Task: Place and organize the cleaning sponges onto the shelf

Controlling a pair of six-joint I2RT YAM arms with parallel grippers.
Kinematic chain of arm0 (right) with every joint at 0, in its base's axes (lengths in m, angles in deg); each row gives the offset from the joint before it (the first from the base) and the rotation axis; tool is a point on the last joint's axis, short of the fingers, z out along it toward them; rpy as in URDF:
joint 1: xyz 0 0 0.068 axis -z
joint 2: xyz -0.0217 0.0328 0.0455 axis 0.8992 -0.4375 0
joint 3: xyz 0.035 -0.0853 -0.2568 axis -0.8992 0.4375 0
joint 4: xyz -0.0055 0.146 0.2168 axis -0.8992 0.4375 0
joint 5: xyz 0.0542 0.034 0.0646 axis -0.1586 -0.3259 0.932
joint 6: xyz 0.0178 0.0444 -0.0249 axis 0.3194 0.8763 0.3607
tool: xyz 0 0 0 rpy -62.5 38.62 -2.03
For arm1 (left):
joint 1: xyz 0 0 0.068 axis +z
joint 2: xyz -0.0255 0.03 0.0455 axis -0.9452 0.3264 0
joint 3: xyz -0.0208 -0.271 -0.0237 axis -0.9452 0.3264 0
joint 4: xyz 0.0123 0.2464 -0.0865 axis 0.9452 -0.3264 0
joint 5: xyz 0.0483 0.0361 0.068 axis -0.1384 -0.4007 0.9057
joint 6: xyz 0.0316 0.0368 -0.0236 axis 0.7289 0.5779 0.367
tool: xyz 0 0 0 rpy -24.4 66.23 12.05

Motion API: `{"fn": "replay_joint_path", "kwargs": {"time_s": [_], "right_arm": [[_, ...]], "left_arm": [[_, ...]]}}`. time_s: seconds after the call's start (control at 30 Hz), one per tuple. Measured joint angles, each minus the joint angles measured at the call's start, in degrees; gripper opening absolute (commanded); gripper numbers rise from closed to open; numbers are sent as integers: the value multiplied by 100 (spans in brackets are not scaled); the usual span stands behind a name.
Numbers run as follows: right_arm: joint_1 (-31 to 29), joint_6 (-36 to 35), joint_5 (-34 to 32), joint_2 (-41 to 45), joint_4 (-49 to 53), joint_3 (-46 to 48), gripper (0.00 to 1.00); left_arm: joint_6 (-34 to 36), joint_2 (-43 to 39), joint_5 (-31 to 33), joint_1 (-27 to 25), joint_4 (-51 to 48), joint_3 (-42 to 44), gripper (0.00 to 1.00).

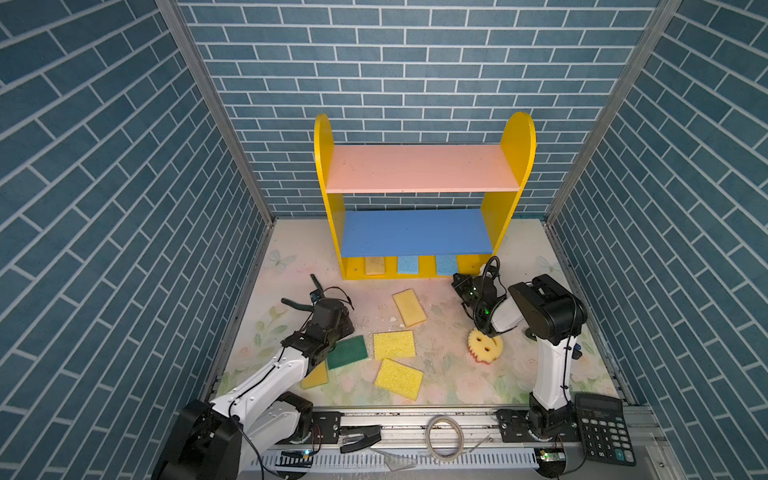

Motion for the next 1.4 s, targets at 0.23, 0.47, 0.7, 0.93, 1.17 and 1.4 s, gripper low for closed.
{"fn": "replay_joint_path", "kwargs": {"time_s": [0.23, 0.47, 0.7, 0.93, 1.17, 1.4], "right_arm": [[-52, -79, -90, 59, 133, -13, 0], [-367, -155, 79, 466, 1239, -39, 0], [-428, -275, 275, 525, 1563, -103, 0], [-428, -188, 310, 17, 599, -278, 0], [-503, -81, -22, 20, 651, -348, 0], [-557, -2, -361, 22, 706, -372, 0]], "left_arm": [[22, -2, 0, 0, -7, 0, 6], [42, -195, -2, 0, -26, 13, 6], [70, -352, -4, 0, -90, 24, 7], [81, -468, 2, 0, -223, 125, 7], [79, -468, 2, 0, -273, 136, 8], [79, -468, 2, 0, -286, 153, 8]]}}
